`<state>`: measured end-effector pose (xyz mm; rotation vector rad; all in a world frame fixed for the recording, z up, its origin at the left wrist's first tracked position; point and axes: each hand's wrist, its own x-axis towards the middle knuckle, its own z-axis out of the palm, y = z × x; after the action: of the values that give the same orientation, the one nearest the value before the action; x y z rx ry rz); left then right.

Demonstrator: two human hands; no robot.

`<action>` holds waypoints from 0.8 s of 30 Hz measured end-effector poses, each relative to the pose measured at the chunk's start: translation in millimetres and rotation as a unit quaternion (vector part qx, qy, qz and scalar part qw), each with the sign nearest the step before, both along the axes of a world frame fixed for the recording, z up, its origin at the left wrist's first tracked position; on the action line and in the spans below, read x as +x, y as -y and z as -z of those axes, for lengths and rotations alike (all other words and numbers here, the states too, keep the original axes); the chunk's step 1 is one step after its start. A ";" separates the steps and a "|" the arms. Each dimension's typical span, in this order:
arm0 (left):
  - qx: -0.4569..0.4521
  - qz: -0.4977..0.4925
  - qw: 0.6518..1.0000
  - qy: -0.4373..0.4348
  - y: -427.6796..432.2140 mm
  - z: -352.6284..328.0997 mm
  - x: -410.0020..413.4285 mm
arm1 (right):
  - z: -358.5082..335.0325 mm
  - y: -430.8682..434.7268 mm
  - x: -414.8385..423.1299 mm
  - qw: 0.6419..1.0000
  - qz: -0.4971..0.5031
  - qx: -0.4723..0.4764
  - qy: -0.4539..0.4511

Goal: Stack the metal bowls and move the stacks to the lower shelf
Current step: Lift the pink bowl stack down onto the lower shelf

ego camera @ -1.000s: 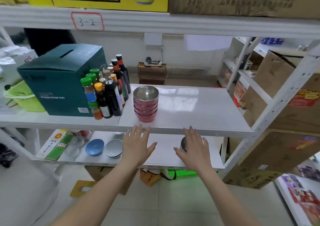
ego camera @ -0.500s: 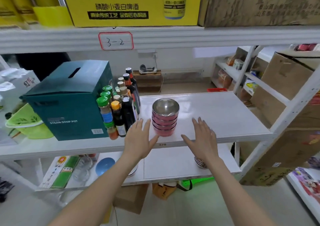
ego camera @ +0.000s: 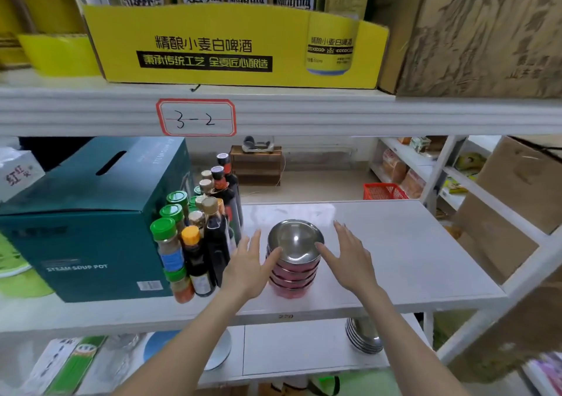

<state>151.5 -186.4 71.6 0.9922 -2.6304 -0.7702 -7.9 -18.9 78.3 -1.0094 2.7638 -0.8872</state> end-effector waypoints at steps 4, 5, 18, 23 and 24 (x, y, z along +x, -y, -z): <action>0.057 0.011 0.998 -0.011 5.9 17.1 -6.9 | 16.3 9.7 -10.6 0.999 -0.012 -0.014 0.051; 0.078 0.014 0.997 -0.018 6.7 20.6 -7.9 | 20.4 11.3 -11.7 0.997 -0.019 -0.028 0.072; 0.380 0.034 0.920 -0.093 5.5 42.6 -19.1 | 46.2 22.0 -2.1 0.921 -0.035 -0.178 0.345; 0.441 0.028 0.889 -0.123 0.2 37.8 -22.6 | 52.4 27.9 -4.0 0.869 -0.035 -0.220 0.442; 0.446 0.031 0.885 -0.130 -0.6 37.5 -23.5 | 53.8 29.6 -4.8 0.860 -0.034 -0.228 0.455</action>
<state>128.0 -185.8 34.1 0.8727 -2.0385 -2.0593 -12.7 -48.5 24.5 -0.4859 1.7434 -1.5412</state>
